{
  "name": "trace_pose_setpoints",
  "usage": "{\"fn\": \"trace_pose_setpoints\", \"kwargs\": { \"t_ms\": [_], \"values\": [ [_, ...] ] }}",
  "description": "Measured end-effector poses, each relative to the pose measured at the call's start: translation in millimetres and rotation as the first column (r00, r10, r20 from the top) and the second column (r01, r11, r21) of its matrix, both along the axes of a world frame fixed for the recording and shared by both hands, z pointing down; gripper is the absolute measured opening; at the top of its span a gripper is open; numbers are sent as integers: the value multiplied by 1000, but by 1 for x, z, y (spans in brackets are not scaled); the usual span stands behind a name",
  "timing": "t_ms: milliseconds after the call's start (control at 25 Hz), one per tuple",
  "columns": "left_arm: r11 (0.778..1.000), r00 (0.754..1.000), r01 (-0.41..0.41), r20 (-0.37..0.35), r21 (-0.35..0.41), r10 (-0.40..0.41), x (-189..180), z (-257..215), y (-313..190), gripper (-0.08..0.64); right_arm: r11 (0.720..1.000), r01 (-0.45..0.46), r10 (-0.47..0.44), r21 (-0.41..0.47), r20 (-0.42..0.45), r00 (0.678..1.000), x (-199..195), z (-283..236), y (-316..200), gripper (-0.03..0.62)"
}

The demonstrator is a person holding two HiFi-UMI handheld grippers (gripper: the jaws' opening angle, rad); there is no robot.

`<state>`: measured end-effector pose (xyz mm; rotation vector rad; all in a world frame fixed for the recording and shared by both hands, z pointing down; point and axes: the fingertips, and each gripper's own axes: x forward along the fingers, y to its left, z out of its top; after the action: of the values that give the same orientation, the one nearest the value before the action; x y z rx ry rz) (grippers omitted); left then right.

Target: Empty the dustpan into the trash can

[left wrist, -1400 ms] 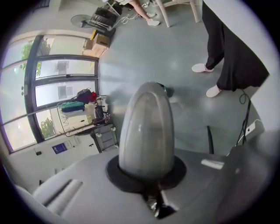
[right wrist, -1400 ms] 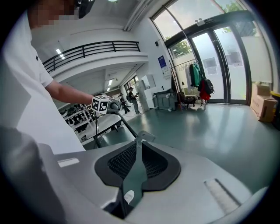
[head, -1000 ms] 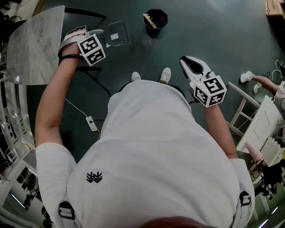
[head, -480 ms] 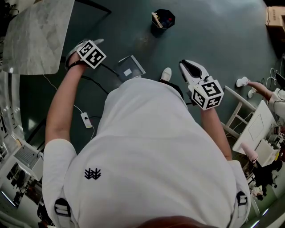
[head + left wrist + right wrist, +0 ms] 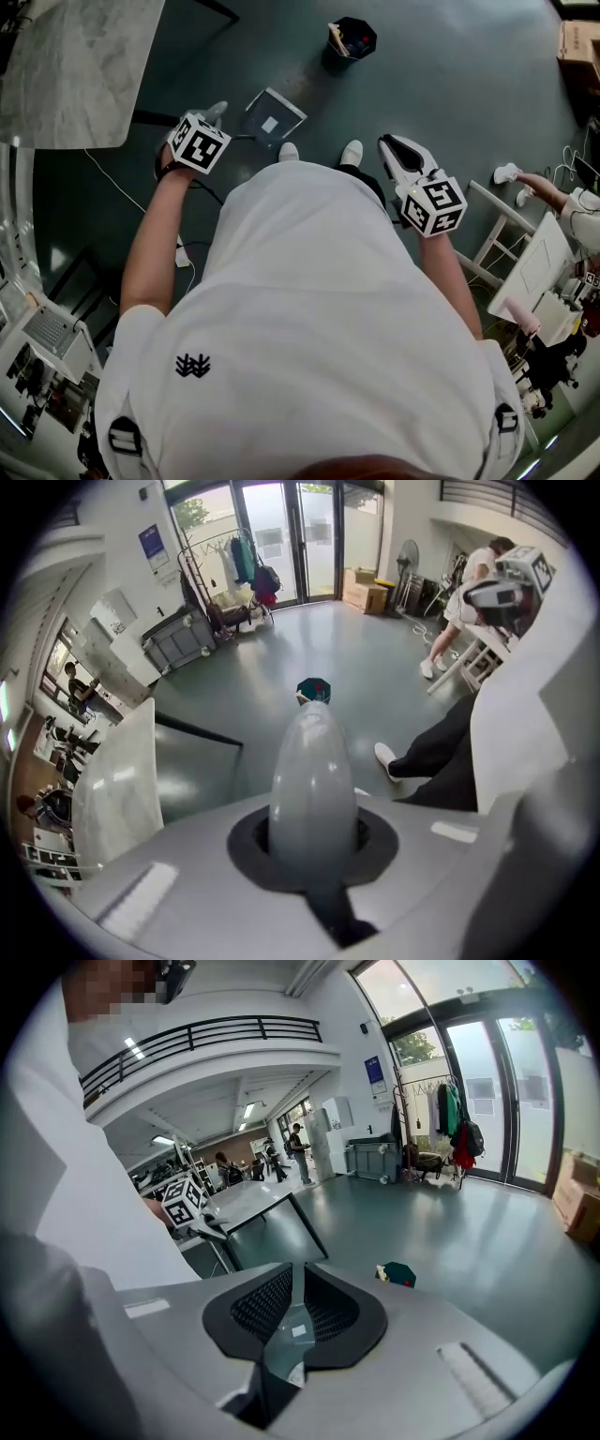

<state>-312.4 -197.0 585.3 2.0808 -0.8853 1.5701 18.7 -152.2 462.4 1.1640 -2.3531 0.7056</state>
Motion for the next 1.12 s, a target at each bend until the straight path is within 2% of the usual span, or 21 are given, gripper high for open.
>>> {"fn": "trace_pose_setpoints", "kwargs": {
  "t_ms": [200,600,680,800,920,1120],
  "values": [
    [998,997,56,-53,18,-55,-4,4,-9,55,1000,0,0,17,-20,1000,-9,-4,-9,40],
    [986,984,148,-106,79,-140,-23,2,-41,55,998,-59,60,30,-33,998,-12,-4,-11,2],
    [983,981,171,-109,65,-163,-27,7,-42,55,998,-54,56,35,-42,998,-12,-5,-11,2],
    [982,973,191,-134,3,-189,-28,23,-32,57,998,-53,55,38,-53,997,-13,-5,-10,2],
    [983,973,186,-139,-10,-185,-25,26,-27,57,998,-61,63,35,-58,996,-11,-5,-11,2],
    [992,983,122,-138,17,-118,-10,21,-28,57,998,-56,58,31,-59,997,-13,-3,-16,2]
  ]
}}
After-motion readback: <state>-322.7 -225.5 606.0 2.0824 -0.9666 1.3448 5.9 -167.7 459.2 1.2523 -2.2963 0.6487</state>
